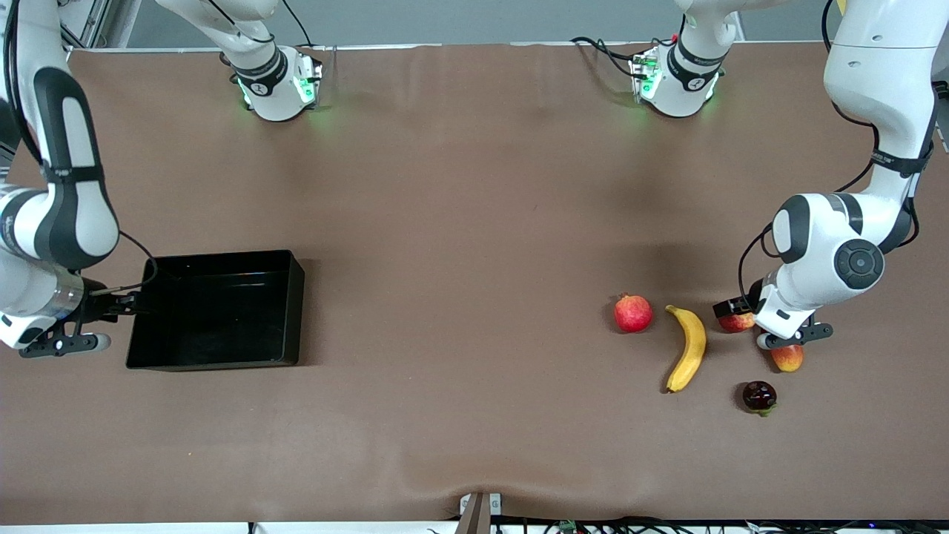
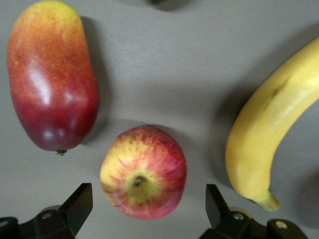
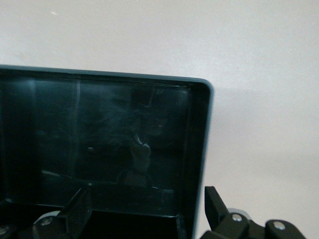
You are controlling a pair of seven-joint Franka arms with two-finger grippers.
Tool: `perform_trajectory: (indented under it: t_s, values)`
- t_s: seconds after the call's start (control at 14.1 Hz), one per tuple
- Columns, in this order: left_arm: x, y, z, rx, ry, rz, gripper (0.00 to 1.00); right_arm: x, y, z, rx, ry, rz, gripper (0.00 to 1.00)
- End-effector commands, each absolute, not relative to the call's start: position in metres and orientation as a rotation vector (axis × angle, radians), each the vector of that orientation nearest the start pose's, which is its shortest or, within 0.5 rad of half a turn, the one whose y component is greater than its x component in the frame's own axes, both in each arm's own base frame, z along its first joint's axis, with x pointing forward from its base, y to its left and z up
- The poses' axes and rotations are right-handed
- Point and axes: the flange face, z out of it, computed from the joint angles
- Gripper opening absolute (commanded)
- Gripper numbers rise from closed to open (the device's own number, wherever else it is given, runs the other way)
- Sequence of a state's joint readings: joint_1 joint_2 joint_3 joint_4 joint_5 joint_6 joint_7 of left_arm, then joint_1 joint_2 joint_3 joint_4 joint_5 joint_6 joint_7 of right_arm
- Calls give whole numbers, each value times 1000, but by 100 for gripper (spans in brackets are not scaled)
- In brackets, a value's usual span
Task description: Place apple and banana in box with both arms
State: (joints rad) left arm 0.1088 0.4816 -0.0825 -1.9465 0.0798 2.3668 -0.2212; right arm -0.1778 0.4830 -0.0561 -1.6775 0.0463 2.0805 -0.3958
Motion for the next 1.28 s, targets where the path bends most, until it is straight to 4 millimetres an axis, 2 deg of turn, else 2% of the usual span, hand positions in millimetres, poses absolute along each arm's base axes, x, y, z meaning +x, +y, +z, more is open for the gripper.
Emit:
perform_trajectory:
  t_s: [0.0, 0.28, 0.36, 0.43, 0.5, 0.57, 0.64, 0.71, 0.85, 1.0, 1.14, 1.21]
  values:
    - [613, 23, 219, -3100, -290, 78, 100, 656, -169, 295, -3063, -258, 125, 100]
    - [615, 22, 208, -3104, -288, 71, 100, 653, -184, 255, -3039, -292, 189, 100]
    - [616, 21, 209, -3105, -286, 69, 100, 655, -184, 253, -3038, -297, 190, 100]
    - [615, 22, 209, -3103, -284, 68, 91, 654, -185, 245, -3033, -296, 207, 100]
    - [616, 22, 209, -3097, -271, 64, 69, 652, -190, 239, -3029, -296, 214, 97]
    - [618, 20, 211, -3095, -259, 56, 37, 651, -190, 234, -3021, -329, 223, 47]
    - [620, 20, 213, -3095, -262, 49, 4, 650, -191, 230, -3015, -331, 229, 10]
    - [620, 18, 214, -3095, -255, 49, 0, 650, -189, 230, -3005, -321, 221, 0]
    - [622, 12, 220, -3097, -245, 35, 0, 651, -188, 230, -2987, -300, 210, 0]
    - [625, 11, 236, -3099, -240, -1, 0, 652, -187, 235, -2984, -325, 204, 0]
    - [628, 9, 258, -3098, -244, -47, 0, 661, -178, 255, -2981, -428, 162, 0]
    - [629, 6, 268, -3098, -238, -59, 0, 664, -175, 277, -2981, -442, 147, 0]
